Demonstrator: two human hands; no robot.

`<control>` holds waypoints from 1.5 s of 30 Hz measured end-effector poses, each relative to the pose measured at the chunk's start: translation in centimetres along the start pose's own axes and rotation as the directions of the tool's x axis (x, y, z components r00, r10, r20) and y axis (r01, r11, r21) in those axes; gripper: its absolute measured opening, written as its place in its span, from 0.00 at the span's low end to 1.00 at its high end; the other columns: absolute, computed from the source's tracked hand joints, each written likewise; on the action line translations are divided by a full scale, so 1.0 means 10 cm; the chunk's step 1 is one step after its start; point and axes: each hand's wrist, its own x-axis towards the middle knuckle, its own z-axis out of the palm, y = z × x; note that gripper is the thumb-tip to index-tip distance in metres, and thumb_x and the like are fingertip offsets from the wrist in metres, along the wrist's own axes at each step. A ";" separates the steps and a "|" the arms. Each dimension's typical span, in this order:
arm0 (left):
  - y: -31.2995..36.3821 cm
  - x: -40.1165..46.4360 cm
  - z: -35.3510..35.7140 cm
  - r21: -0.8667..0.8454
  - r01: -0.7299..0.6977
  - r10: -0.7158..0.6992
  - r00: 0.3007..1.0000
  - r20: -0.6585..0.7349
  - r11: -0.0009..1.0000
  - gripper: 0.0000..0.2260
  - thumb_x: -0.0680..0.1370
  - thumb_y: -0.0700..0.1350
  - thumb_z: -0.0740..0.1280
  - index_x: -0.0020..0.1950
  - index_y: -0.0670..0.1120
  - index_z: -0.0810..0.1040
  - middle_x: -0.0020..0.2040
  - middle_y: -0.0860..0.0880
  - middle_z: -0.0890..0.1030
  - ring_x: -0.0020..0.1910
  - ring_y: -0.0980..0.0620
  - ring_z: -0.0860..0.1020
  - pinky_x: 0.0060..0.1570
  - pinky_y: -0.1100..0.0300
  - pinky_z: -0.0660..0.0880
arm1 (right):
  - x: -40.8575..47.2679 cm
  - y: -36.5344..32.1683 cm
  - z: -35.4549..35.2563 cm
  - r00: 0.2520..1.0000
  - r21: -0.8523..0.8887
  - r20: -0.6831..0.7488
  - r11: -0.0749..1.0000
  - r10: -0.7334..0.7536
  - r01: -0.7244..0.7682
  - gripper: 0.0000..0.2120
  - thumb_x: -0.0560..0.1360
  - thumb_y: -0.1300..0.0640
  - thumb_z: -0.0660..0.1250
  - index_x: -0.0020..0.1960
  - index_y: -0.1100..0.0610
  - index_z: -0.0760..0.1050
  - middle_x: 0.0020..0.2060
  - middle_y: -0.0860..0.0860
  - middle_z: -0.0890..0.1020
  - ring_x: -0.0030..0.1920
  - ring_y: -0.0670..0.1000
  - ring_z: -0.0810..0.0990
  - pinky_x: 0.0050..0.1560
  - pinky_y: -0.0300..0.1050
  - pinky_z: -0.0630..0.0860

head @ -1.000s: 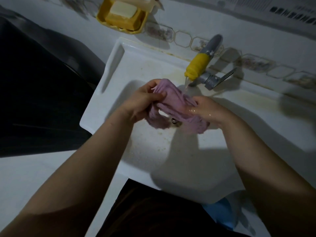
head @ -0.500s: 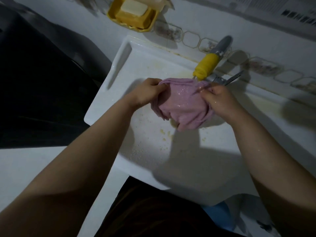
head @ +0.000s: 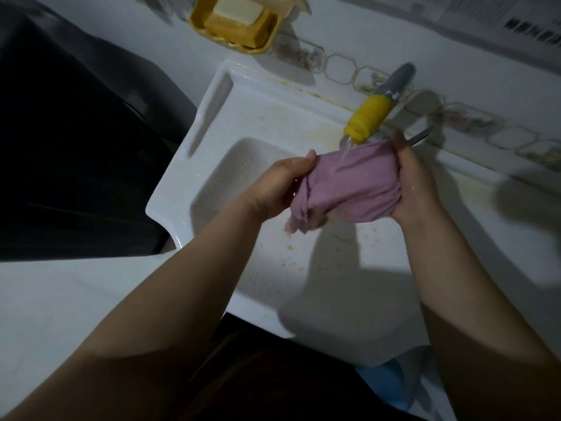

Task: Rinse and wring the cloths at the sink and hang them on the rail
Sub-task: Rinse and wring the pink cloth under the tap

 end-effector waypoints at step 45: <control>0.28 0.14 -0.32 0.208 0.143 -0.194 0.949 0.248 0.967 0.13 0.81 0.46 0.58 0.58 0.39 0.77 0.54 0.41 0.82 0.55 0.45 0.80 0.61 0.53 0.75 | 0.03 -0.17 -0.19 0.950 -0.218 0.310 0.976 0.046 0.024 0.27 0.61 0.44 0.76 0.56 0.56 0.81 0.55 0.54 0.83 0.58 0.51 0.80 0.56 0.44 0.78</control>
